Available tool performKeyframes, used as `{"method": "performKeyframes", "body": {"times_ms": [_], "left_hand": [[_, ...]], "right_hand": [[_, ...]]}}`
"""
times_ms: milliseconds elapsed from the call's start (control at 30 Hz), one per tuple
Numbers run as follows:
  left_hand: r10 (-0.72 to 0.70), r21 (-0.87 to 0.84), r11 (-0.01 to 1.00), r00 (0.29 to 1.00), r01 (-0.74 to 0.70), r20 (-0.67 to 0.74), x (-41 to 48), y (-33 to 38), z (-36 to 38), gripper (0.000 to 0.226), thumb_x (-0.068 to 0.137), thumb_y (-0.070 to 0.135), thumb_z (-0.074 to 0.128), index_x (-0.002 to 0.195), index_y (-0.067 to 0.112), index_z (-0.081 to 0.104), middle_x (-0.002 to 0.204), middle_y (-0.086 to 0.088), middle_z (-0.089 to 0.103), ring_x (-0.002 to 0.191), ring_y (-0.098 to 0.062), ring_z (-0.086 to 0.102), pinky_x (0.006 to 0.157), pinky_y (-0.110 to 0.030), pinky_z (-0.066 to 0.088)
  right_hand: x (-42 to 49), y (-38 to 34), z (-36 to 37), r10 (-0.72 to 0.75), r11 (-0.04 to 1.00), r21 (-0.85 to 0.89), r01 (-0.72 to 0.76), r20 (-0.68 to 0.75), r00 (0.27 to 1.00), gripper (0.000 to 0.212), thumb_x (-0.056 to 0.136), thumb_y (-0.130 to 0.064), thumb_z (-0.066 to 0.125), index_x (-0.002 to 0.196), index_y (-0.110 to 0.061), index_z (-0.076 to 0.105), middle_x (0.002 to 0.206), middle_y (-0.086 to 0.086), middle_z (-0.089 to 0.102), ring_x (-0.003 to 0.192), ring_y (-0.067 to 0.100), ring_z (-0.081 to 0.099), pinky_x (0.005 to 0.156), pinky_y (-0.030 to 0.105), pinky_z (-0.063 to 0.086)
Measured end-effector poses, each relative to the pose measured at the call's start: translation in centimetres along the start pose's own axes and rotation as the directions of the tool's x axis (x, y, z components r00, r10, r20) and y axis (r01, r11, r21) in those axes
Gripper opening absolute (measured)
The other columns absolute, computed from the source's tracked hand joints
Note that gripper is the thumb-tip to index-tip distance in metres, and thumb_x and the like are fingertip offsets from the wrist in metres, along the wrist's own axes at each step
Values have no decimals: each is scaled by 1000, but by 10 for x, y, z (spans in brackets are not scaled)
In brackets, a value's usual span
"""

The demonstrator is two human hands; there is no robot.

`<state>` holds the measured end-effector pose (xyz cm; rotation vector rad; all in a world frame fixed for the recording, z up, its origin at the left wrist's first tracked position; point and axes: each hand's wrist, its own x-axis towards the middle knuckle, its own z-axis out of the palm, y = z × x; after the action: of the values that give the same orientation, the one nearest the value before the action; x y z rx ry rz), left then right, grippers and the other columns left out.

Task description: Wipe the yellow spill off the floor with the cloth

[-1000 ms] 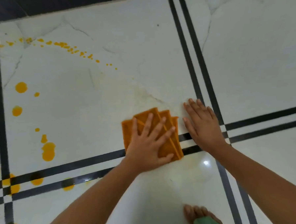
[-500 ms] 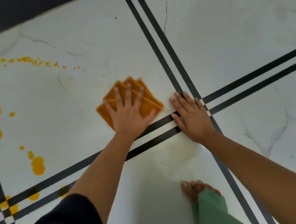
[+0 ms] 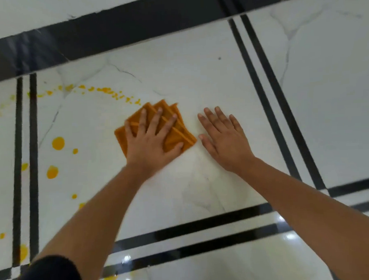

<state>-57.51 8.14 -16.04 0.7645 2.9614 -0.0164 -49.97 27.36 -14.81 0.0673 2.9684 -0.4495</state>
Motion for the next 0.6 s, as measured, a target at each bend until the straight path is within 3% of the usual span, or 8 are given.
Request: {"method": "performKeyframes", "body": {"times_ms": [33, 133, 167, 300, 433, 600], "left_hand": [[-24, -5, 1000, 1000, 24, -5, 15, -15, -3, 76, 75, 74, 21, 144, 43, 19, 157, 3, 15, 144, -30, 7, 108, -65, 8], [-360, -105, 927, 933, 360, 14, 52, -43, -6, 72, 80, 74, 23, 145, 45, 10, 158, 4, 5, 144, -29, -3, 109, -64, 2], [-393, -107, 914, 920, 391, 6, 51, -42, -5, 72, 81, 74, 22, 145, 45, 8, 158, 5, 3, 144, -29, -5, 109, -64, 0], [-237, -52, 970, 971, 237, 0, 29, -46, -3, 74, 75, 76, 12, 143, 50, 4, 158, 8, 5, 145, -26, -4, 110, -61, 1], [-482, -143, 862, 873, 487, 73, 49, -68, -10, 69, 82, 74, 20, 144, 48, 3, 158, 7, -1, 144, -28, -10, 109, -64, -3], [-483, -165, 842, 854, 513, 193, 29, -63, -21, 73, 81, 74, 25, 144, 47, -2, 158, 6, -6, 143, -30, -14, 109, -64, -5]], "right_hand": [[13, -2, 0, 5, 1000, 3, -5, -11, 1000, 70, 86, -52, 0, 149, -25, 13, 158, -2, 11, 146, 18, 3, 115, 35, -3], [60, -10, -3, 1, 1000, -5, -1, -24, 1000, 58, 97, -47, 14, 149, -24, 11, 158, -2, 9, 146, 18, 2, 116, 37, -1], [75, -14, -4, -30, 1000, -10, 29, -19, 999, 55, 99, -43, 20, 150, -23, 12, 158, -1, 8, 146, 18, 2, 116, 37, -1], [124, -40, -2, -102, 994, -35, 102, 4, 995, 54, 99, -42, 21, 150, -24, 12, 159, -2, 8, 146, 19, 1, 116, 40, 0], [124, -47, 6, -73, 990, -117, 75, 21, 997, 59, 97, -48, 16, 150, -24, 6, 159, -2, 3, 146, 21, -3, 116, 43, -2], [123, -61, -5, -49, 991, -124, 56, 61, 997, 61, 97, -48, 17, 150, -20, 3, 159, 1, 3, 146, 23, -3, 116, 45, -1]]}}
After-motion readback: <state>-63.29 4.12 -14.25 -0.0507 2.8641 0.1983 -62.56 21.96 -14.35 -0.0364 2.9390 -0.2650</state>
